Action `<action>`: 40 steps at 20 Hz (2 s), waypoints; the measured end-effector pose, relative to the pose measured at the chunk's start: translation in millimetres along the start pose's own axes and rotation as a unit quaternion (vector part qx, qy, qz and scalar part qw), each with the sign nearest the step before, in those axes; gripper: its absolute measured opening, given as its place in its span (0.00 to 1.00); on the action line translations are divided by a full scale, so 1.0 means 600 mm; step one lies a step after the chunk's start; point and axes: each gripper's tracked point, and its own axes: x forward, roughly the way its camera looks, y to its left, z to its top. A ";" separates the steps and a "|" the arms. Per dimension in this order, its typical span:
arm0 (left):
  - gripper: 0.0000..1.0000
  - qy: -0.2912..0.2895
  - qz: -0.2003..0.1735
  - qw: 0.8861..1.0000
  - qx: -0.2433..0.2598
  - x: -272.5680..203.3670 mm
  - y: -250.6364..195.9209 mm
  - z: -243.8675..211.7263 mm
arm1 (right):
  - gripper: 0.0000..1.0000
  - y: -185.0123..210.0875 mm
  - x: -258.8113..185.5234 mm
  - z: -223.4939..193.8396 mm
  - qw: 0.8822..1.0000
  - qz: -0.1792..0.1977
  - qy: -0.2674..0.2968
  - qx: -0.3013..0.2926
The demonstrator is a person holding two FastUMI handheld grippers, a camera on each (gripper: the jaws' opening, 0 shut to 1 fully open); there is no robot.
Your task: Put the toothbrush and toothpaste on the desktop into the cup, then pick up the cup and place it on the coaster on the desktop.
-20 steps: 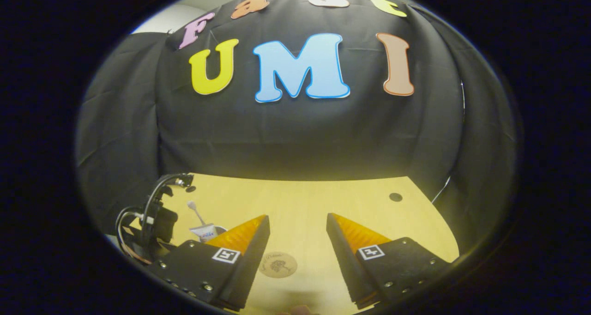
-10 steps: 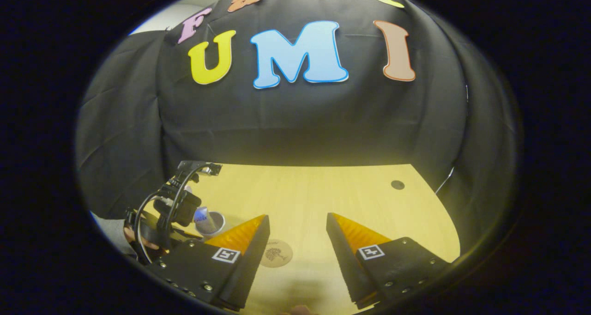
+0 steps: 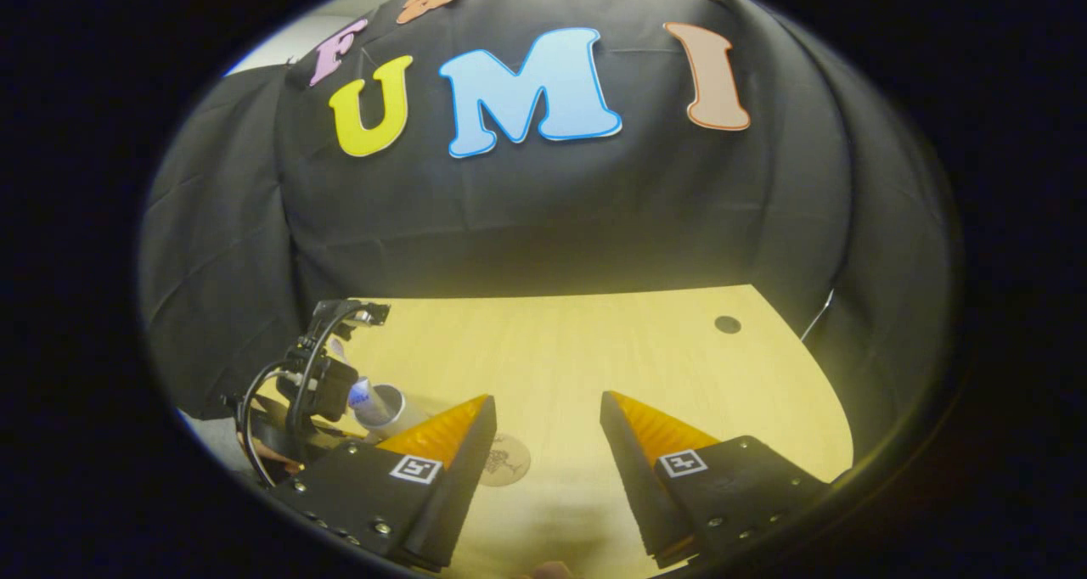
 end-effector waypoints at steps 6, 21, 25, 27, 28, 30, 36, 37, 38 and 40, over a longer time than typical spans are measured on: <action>0.30 -0.042 -0.010 0.999 0.014 -0.004 -0.040 0.010 | 0.78 -0.019 -0.009 -0.011 1.000 -0.009 0.004 0.012; 0.33 -0.022 -0.044 0.994 0.094 -0.012 -0.203 0.023 | 0.77 -0.073 -0.046 -0.029 0.999 -0.024 -0.001 0.026; 0.33 -0.008 -0.037 0.994 0.103 -0.003 -0.208 0.017 | 0.77 -0.095 -0.047 -0.030 0.999 -0.031 -0.002 0.036; 0.32 0.000 -0.033 0.994 0.102 0.003 -0.213 0.012 | 0.77 -0.100 -0.046 -0.030 0.999 -0.032 -0.003 0.040; 0.32 0.003 -0.032 0.994 0.101 0.004 -0.216 0.011 | 0.77 -0.103 -0.046 -0.029 0.999 -0.032 -0.003 0.041; 0.33 0.007 -0.032 0.994 0.103 0.007 -0.216 0.009 | 0.77 -0.104 -0.048 -0.027 0.999 -0.031 -0.004 0.044; 0.35 0.016 -0.022 0.994 0.110 0.010 -0.217 0.008 | 0.77 -0.098 -0.050 -0.027 0.999 -0.025 -0.005 0.043; 0.35 0.012 -0.020 0.994 0.110 0.008 -0.217 0.009 | 0.77 -0.096 -0.052 -0.027 0.999 -0.024 -0.005 0.042; 0.36 0.011 -0.019 0.994 0.108 0.004 -0.217 0.010 | 0.77 -0.095 -0.053 -0.027 0.999 -0.022 -0.005 0.040; 0.43 0.003 -0.019 0.994 0.106 -0.002 -0.215 0.013 | 0.77 -0.092 -0.057 -0.028 0.999 -0.019 -0.005 0.036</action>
